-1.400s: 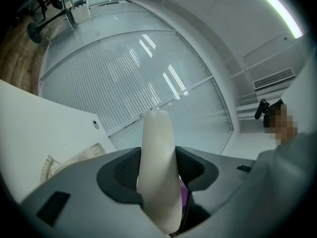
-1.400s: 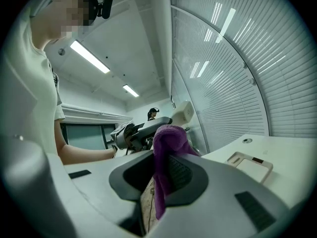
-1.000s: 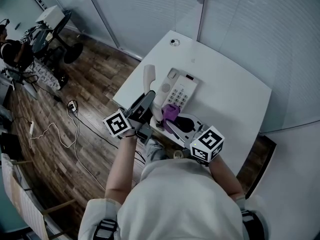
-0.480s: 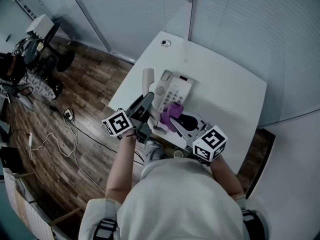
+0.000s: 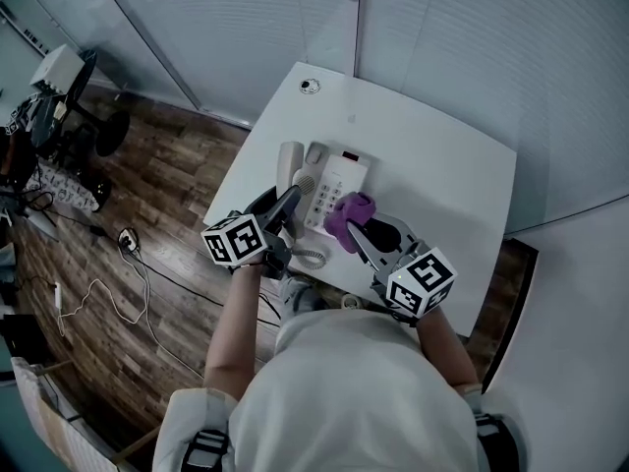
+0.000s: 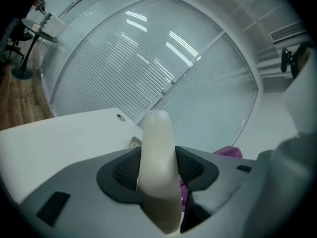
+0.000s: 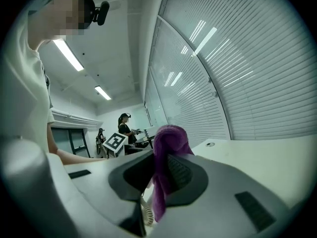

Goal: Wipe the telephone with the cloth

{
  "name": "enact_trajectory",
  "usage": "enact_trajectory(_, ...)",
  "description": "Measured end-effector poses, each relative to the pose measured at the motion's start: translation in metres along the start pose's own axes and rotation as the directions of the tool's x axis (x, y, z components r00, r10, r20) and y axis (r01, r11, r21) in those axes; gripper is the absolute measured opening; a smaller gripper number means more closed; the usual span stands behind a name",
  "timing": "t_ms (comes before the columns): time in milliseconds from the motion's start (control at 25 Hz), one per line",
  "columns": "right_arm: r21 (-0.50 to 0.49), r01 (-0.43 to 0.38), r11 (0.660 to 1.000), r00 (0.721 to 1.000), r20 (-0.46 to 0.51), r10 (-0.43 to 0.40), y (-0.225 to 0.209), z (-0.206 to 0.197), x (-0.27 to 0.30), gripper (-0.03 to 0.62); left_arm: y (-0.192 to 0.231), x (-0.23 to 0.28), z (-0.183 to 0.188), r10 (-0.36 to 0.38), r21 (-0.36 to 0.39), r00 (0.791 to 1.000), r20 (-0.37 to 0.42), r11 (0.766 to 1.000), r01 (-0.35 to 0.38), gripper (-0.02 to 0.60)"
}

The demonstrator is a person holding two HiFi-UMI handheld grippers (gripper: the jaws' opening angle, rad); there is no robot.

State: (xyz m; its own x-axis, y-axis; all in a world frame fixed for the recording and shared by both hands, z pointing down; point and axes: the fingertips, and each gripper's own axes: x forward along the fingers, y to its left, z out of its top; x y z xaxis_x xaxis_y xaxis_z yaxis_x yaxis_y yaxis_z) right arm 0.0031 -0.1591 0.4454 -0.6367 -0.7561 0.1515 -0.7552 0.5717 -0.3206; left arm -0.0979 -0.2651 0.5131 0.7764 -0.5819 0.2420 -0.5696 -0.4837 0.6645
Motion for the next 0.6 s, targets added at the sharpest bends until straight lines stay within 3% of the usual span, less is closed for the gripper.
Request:
enact_trajectory(280,0.018,0.062,0.998,0.998,0.005,-0.062,-0.016,-0.001,0.007,0.067,0.024,0.027,-0.016,0.058,0.084,0.992,-0.11,0.995,-0.048,0.225)
enact_trajectory(600,0.031,0.103,0.994,0.995,0.001,-0.103,-0.023,-0.004,0.013,0.066,0.042,0.05,-0.021,0.115,0.174,0.979,-0.167,0.981,-0.086,0.225)
